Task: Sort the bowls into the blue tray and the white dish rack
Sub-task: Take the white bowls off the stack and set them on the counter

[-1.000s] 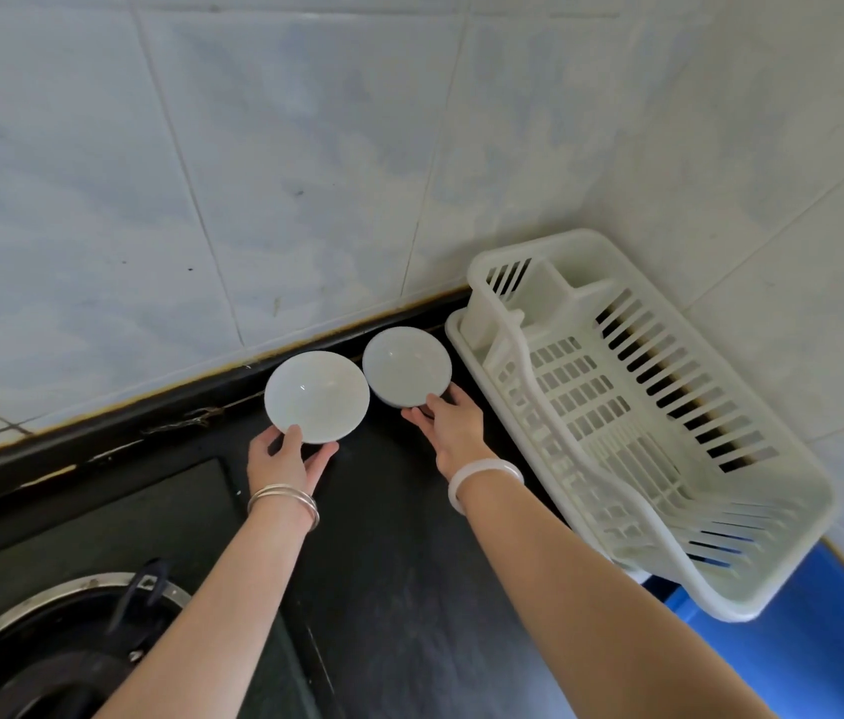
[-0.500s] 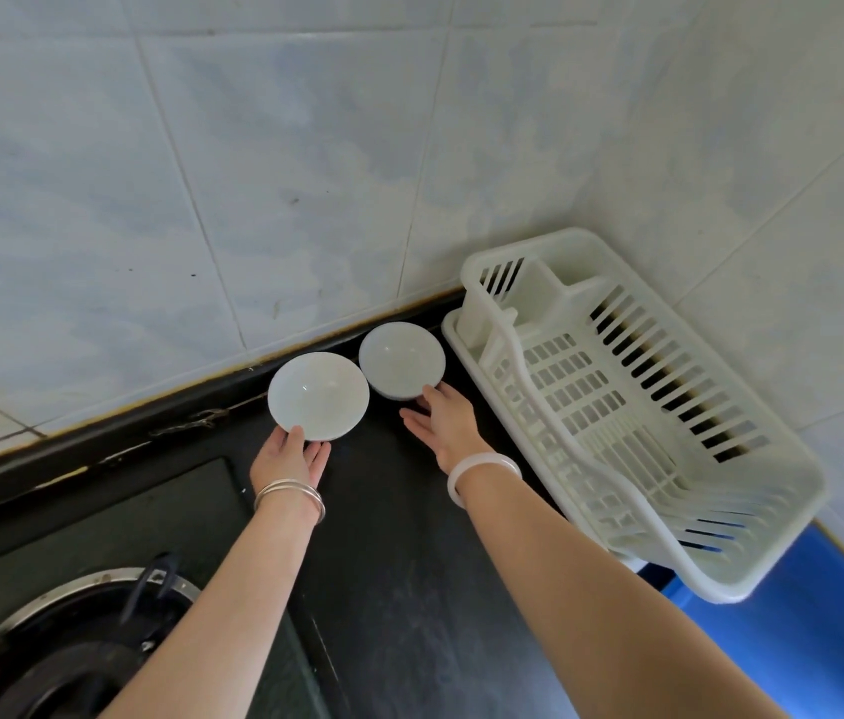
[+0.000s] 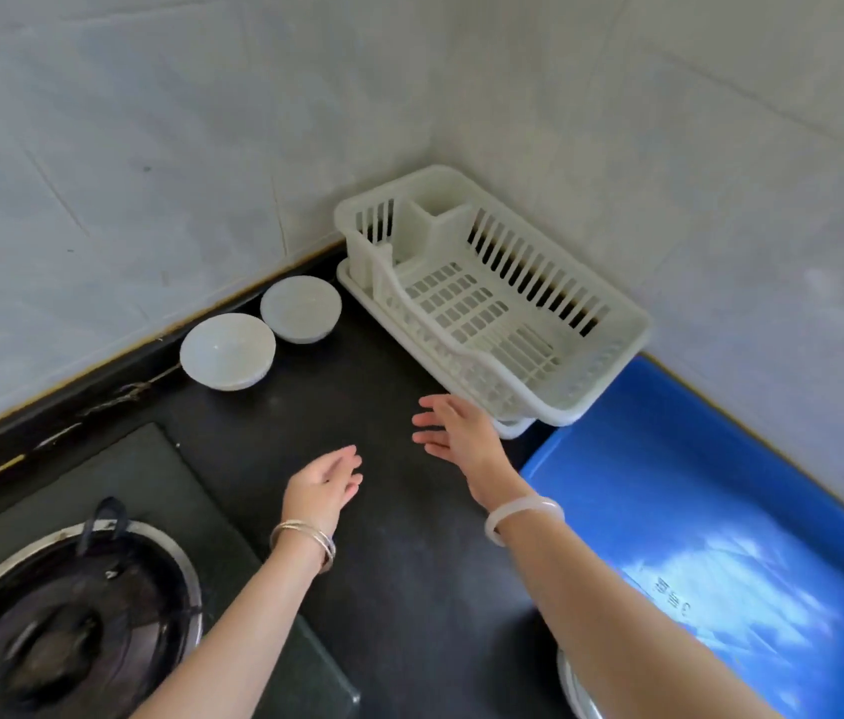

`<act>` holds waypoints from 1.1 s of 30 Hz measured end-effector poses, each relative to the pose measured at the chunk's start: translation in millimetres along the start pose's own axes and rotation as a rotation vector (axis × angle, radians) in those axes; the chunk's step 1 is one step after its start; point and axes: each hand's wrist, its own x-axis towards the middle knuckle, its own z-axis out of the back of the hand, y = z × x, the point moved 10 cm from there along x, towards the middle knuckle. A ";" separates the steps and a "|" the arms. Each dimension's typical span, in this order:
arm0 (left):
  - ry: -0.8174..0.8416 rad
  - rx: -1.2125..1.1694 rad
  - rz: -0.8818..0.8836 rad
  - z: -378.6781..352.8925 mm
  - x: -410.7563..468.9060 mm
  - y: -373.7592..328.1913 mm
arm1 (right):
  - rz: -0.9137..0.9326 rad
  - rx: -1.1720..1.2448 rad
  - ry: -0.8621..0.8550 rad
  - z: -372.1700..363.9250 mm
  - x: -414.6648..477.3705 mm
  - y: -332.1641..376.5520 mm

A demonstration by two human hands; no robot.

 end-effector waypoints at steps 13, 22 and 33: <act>0.500 0.786 -0.223 -182.8 -153.6 77.7 | 0.001 -0.725 -0.566 229.7 -183.1 -121.9; 0.452 0.935 -0.311 -196.6 -172.3 86.9 | -0.086 -0.931 -0.552 232.0 -199.4 -144.9; 0.460 0.967 -0.283 -191.8 -173.1 89.6 | -0.028 -1.042 -0.550 227.1 -204.2 -130.4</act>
